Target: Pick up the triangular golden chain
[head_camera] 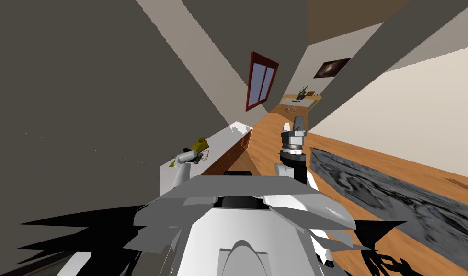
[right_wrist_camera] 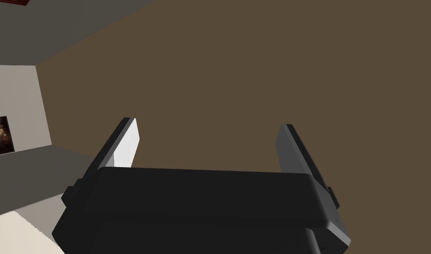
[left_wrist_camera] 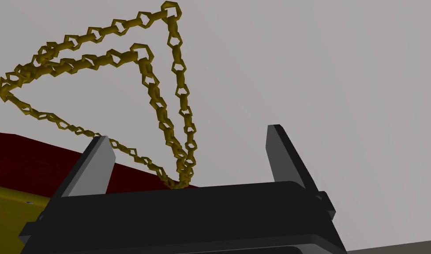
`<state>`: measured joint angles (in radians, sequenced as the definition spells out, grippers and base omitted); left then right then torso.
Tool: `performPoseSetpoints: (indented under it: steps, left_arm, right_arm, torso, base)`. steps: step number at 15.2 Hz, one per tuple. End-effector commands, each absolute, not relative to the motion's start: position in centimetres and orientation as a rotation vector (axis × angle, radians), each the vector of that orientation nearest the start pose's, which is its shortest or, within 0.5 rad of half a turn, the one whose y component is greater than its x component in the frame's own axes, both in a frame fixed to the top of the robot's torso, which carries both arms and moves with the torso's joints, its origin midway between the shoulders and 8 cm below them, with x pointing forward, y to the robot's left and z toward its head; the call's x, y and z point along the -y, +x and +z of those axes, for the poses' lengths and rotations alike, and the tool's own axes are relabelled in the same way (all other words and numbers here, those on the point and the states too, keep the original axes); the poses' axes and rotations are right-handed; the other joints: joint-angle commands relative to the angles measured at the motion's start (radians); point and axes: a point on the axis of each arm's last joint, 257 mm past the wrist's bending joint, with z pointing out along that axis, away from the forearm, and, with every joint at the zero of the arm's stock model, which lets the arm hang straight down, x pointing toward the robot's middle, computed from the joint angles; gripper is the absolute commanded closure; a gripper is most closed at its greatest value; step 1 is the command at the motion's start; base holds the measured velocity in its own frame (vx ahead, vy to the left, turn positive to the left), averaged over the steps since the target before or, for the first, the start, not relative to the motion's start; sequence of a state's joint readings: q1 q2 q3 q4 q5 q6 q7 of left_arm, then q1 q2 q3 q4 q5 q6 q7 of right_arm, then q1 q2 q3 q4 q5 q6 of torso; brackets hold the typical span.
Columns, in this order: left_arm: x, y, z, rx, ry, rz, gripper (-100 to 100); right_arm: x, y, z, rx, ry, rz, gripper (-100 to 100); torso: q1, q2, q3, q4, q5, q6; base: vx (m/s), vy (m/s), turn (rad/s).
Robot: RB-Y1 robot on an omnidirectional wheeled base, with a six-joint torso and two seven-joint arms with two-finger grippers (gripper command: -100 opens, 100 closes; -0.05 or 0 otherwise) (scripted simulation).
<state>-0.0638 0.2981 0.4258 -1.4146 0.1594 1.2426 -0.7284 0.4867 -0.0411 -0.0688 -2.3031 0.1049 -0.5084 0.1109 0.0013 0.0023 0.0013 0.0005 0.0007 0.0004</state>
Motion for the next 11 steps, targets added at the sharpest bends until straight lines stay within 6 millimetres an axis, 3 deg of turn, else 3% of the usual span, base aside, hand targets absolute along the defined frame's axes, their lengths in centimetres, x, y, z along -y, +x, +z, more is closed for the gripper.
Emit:
performPoseSetpoints:
  steps: [1, 3, 4, 11]
  left_arm:
    - [-48.3, 35.0, -44.7, -2.237, -1.644, 0.015, -100]
    - [-48.3, 34.9, -44.6, -2.239, -1.643, 0.016, -100]
    - [-48.2, 34.9, -44.0, -2.247, -1.631, 0.015, 100]
    - [-48.0, 34.6, -43.0, -2.262, -1.61, 0.015, 100]
  right_arm:
    - [28.1, 33.8, 4.0, -0.693, 0.475, 1.078, 0]
    - [28.1, 33.8, 4.0, -0.693, 0.475, 1.078, 0]
    - [28.1, 33.8, 4.0, -0.693, 0.475, 1.077, 0]
    - [28.1, 33.8, 4.0, -0.693, 0.475, 1.077, 0]
  torso:
    - [0.0, 0.0, 0.0, 0.0, 0.0, 0.0]
    - [0.0, 0.0, 0.0, 0.0, 0.0, 0.0]
    - [-0.001, -0.001, 0.0, 0.0, 0.0, 0.0]
    - [-0.006, -0.004, -0.002, -0.001, -0.001, 0.0]
  base:
    - [-0.031, 0.026, -0.054]
    - [-0.025, 0.023, -0.031]
    - [0.009, -0.01, 0.075]
    - [0.032, -0.034, 0.07]
